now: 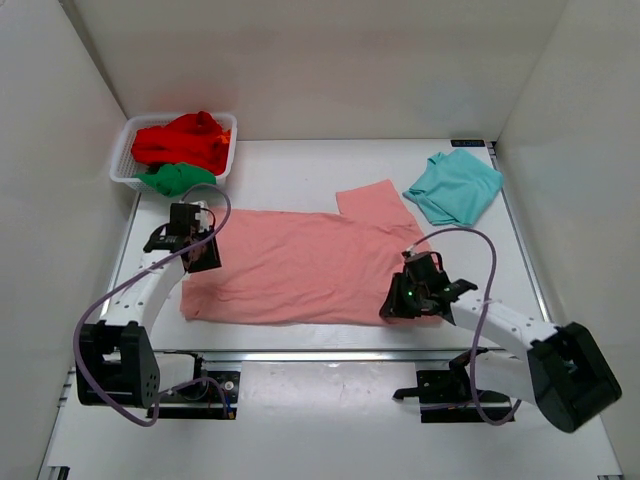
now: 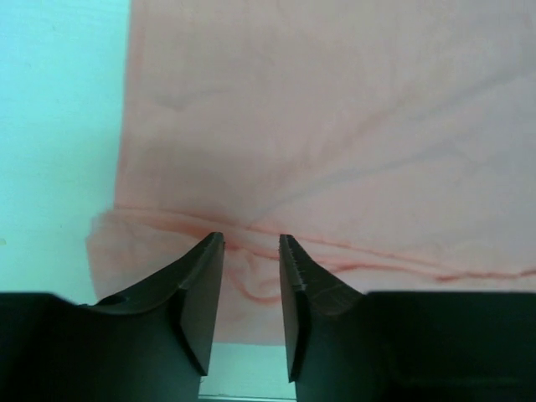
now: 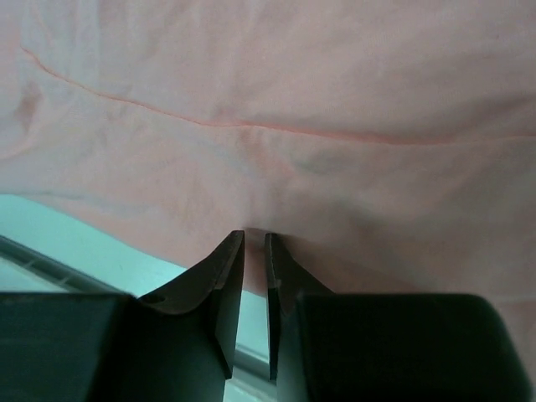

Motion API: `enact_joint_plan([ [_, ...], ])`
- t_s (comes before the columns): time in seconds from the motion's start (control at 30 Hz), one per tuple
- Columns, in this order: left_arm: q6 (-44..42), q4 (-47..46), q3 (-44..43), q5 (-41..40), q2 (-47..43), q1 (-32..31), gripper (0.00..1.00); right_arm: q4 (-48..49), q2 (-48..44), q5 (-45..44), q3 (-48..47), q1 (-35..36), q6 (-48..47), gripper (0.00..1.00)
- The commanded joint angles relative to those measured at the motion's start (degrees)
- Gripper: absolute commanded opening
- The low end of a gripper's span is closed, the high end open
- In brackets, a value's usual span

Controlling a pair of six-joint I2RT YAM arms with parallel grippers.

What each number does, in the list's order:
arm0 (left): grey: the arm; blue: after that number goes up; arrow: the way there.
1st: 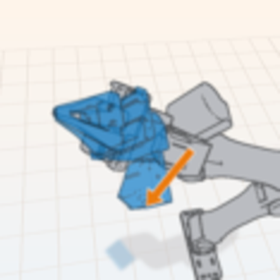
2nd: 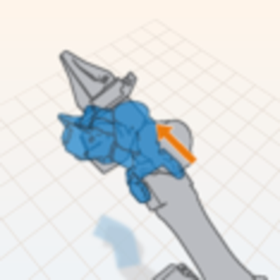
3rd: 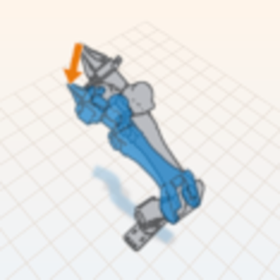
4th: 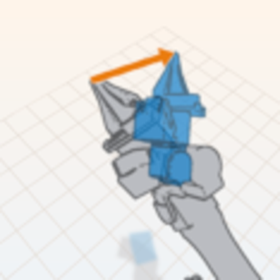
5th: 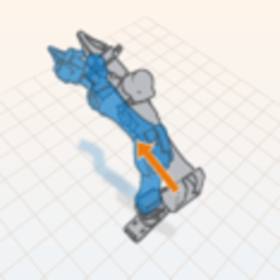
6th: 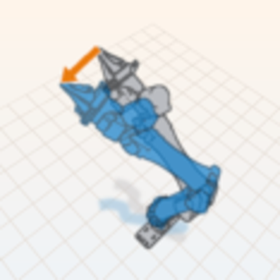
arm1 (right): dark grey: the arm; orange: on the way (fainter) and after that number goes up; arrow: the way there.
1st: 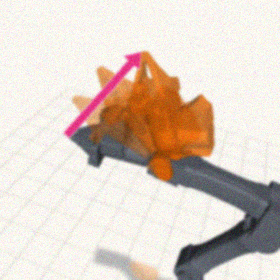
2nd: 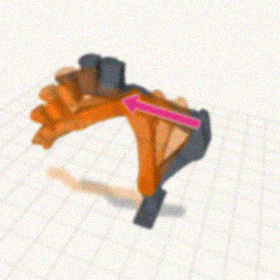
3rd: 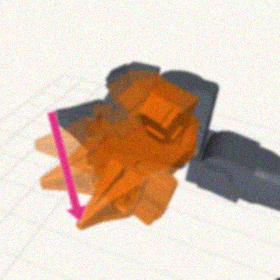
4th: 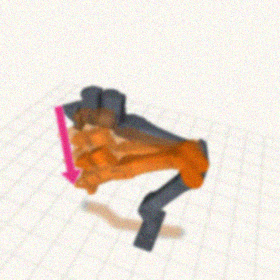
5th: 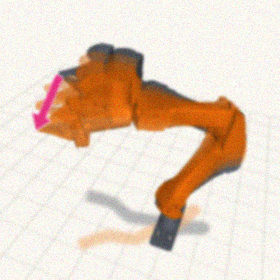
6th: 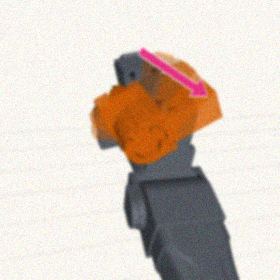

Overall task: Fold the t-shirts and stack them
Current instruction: Fold the flattened tshirt in 1/3 of the way, then grap the side of the flattened tshirt furthest away from the robot with both arms

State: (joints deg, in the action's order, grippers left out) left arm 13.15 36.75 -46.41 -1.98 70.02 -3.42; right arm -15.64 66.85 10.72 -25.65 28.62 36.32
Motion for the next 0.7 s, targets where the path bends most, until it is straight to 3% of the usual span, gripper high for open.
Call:
enact_joint_plan([
  [0.0, 0.56, -2.74, -3.94, -0.48, 1.61, 0.52, 0.46, -11.24, -4.44, -1.23, 4.20, -1.45, 2.62, 0.14],
  [0.13, 0.57, -4.32, -7.54, 0.83, 5.03, 0.61, 0.51, -12.93, -10.24, 6.65, -0.44, -8.92, -3.86, 0.15],
  [0.23, 0.56, -6.25, -10.27, 1.10, 7.14, 0.96, 0.53, -16.86, -7.80, 7.91, -9.99, -10.43, -7.47, 0.19],
  [0.37, -0.13, -12.21, -12.99, 0.40, 11.79, 0.61, 0.62, -19.43, 0.10, 7.74, -23.19, -11.65, -12.74, 0.24],
  [0.67, 2.14, -15.74, -21.78, -0.65, 27.26, 3.07, 0.63, -20.31, 20.49, 5.63, -41.04, -13.06, -20.84, 0.29],
])
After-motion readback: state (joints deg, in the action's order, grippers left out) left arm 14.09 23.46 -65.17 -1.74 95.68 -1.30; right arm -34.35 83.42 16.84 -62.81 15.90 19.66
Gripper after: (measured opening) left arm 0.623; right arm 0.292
